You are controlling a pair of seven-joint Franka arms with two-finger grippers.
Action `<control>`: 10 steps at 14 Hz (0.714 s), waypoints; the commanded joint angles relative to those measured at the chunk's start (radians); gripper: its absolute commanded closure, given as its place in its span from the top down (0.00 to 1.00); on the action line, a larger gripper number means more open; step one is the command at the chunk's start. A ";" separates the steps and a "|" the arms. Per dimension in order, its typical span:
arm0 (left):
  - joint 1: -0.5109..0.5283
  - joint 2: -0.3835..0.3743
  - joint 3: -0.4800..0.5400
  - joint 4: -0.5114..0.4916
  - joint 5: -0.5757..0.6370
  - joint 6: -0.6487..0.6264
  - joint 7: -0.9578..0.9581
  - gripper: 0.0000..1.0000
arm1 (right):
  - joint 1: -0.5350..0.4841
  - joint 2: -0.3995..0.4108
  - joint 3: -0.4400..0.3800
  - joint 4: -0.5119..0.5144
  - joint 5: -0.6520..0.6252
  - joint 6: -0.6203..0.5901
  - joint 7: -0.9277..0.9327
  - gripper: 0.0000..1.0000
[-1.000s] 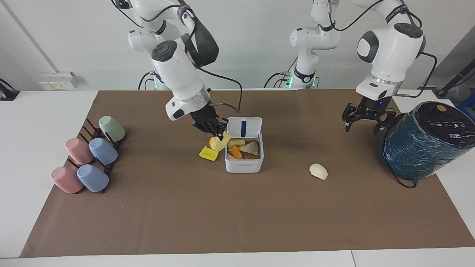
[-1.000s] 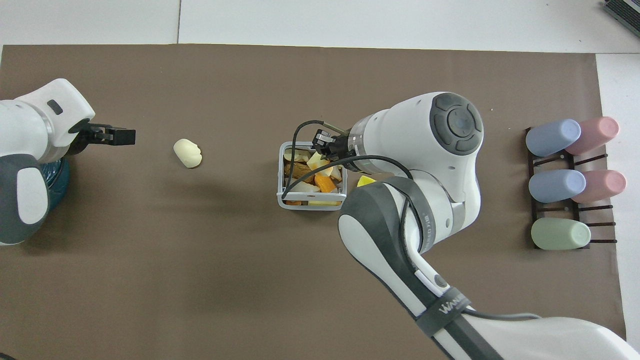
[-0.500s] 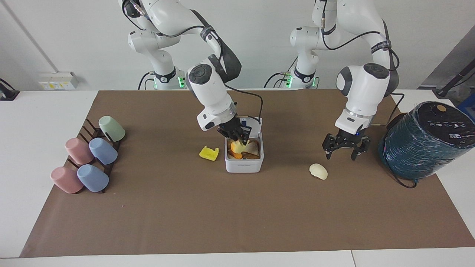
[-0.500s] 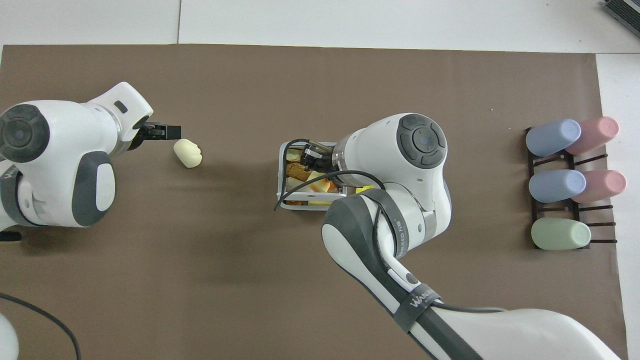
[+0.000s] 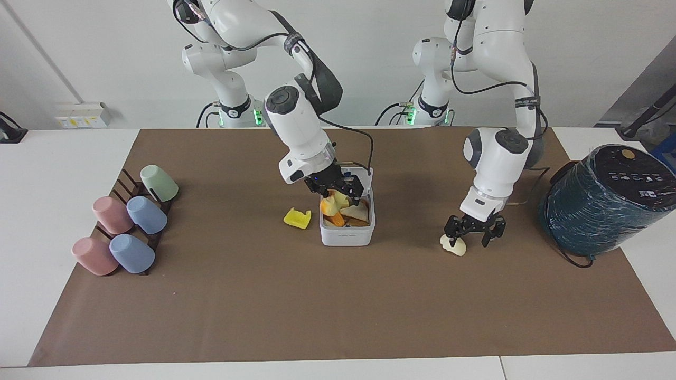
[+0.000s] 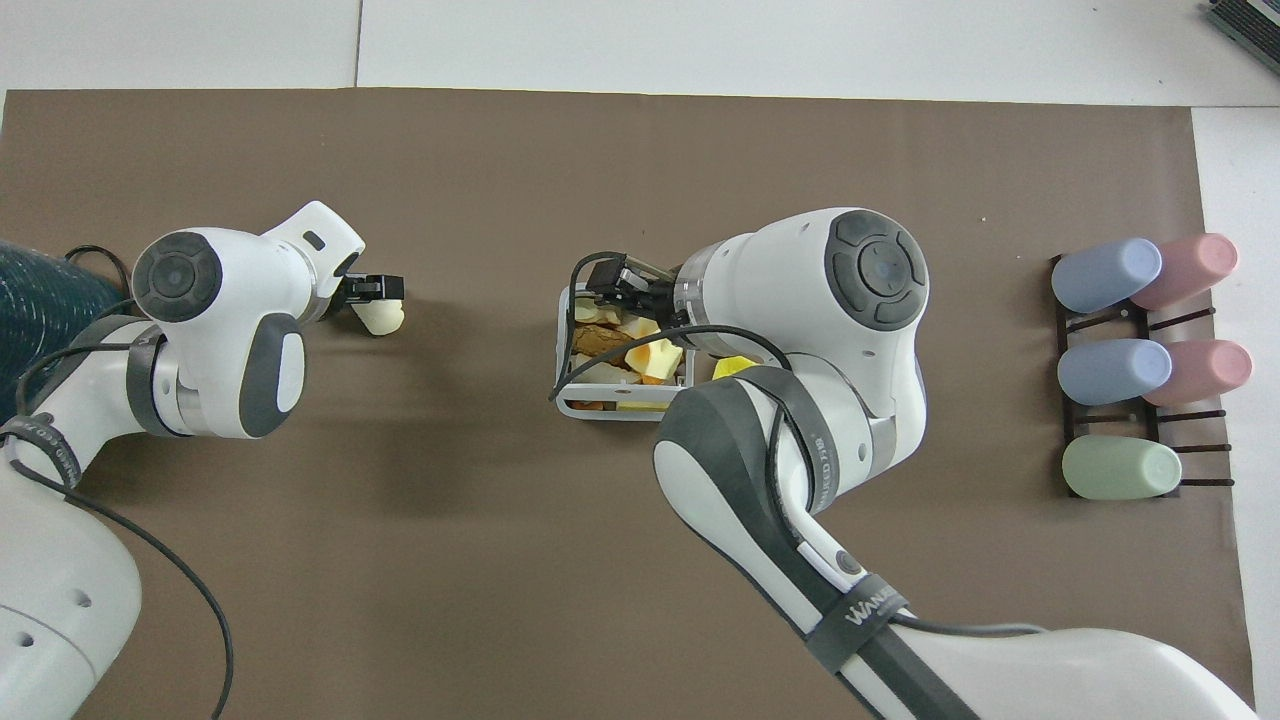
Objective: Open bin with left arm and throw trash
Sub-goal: 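Grasp the cream egg with the left gripper while the right gripper withdraws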
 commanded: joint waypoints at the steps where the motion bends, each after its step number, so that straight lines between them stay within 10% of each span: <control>1: -0.027 -0.031 0.012 -0.016 0.013 -0.042 -0.032 0.28 | 0.005 -0.006 0.007 0.002 0.003 0.027 0.009 1.00; 3: -0.032 -0.041 0.010 -0.010 0.013 -0.087 -0.031 0.00 | 0.047 -0.007 0.001 0.000 -0.003 0.021 0.010 1.00; 7: -0.076 -0.108 0.007 0.027 0.013 -0.222 -0.035 0.00 | -0.060 -0.055 0.000 -0.009 -0.392 -0.078 -0.032 1.00; 10: -0.119 -0.136 0.001 0.137 0.006 -0.375 -0.043 0.00 | -0.175 -0.087 0.000 -0.015 -0.394 -0.138 -0.257 1.00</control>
